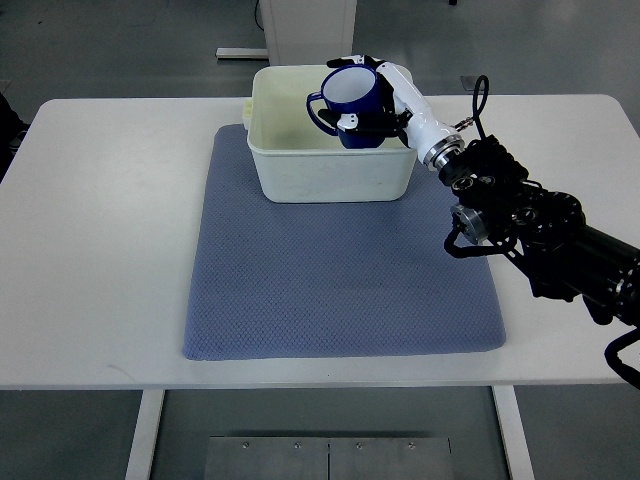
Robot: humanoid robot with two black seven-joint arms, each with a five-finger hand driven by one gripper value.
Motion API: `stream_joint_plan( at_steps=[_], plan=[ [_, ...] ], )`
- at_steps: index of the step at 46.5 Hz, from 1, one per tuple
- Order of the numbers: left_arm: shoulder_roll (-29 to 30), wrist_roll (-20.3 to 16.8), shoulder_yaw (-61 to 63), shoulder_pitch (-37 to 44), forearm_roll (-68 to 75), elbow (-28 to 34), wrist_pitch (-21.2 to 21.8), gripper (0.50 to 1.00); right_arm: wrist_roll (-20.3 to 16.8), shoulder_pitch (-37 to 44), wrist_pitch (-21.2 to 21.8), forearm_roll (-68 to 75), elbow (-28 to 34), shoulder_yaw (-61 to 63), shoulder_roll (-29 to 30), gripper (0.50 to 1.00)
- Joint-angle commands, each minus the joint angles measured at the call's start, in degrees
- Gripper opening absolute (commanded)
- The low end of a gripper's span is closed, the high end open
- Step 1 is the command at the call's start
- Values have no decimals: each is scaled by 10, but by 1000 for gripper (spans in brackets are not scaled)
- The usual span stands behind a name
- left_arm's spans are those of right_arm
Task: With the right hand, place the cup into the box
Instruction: 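Lower the blue mug into the cream tub with the right hand, then open the right hand fingers to release the mug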
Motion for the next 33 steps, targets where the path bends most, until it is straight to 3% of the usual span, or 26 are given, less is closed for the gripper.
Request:
stream_joint_plan(
  at_steps=[1, 7, 11, 14, 17, 19, 29, 33],
  plan=[
    [0, 0, 0, 0, 0, 0, 0, 1000, 0, -3, -5, 0, 0, 1, 0, 500],
    [0, 0, 0, 0, 0, 0, 0, 1000, -1, -3, -16, 1, 0, 3, 0, 500],
    [0, 0, 0, 0, 0, 0, 0, 1000, -2, -3, -21, 1, 0, 3, 0, 545],
    [0, 0, 0, 0, 0, 0, 0, 1000, -6, -3, -21, 2, 1, 3, 0, 625],
    [0, 0, 0, 0, 0, 0, 0, 1000, -7, -3, -20, 3, 1, 3, 0, 792],
    [0, 0, 0, 0, 0, 0, 0, 1000, -7, -4, -21, 3, 1, 5, 0, 872],
    [0, 0, 0, 0, 0, 0, 0, 1000, -7, -9, -21, 3, 1, 18, 0, 974],
    [0, 0, 0, 0, 0, 0, 0, 1000, -7, -9, -21, 3, 1, 18, 0, 979]
  ],
)
